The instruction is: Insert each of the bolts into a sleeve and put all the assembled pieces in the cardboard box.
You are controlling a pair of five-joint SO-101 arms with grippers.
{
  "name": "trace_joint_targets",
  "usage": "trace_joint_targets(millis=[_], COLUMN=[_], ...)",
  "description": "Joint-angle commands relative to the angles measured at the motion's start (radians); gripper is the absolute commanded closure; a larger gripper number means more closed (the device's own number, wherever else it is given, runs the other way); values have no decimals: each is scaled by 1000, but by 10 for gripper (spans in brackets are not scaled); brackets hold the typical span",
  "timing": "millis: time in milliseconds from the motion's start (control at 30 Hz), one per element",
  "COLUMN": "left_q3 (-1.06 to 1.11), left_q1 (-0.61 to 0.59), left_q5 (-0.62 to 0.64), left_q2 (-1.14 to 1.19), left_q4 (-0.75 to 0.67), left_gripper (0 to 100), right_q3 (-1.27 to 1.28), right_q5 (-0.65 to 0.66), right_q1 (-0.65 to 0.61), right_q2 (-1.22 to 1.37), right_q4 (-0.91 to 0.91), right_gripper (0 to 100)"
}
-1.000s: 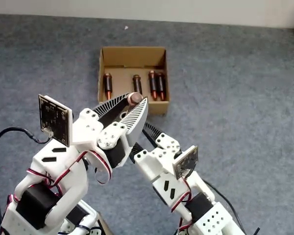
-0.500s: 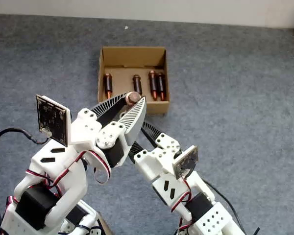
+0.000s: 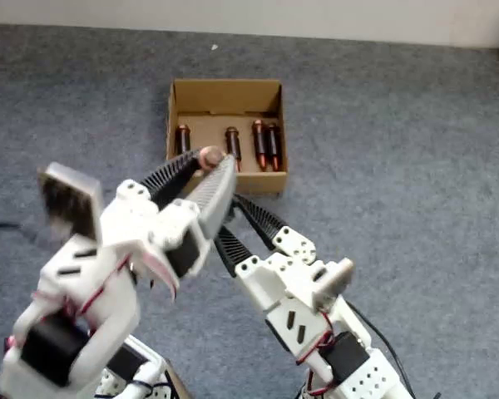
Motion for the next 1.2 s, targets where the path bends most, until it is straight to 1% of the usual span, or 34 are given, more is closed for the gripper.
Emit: trace_joint_targets(millis=[0,167,433,733,900,1167], left_q3=[2,-4,-10,-136,-143,-134], left_q1=[-12,-10,-15,-19,-21,-10], left_q5=[-9,-9,-9,-8,-9,-3], left_q2=[5,5,5,5,5,-58], left_q4=[5,2,-69,-66,-66,-55], left_gripper=[993,993,993,992,915,927], right_q3=[90,90,97,97,97,97], right_q5=[9,9,5,3,3,3], right_q1=[12,12,15,18,18,-21], right_q2=[-27,-27,-18,-25,-25,-27], right_q4=[-8,-7,2,96,113,105], right_gripper=[995,995,995,995,995,995])
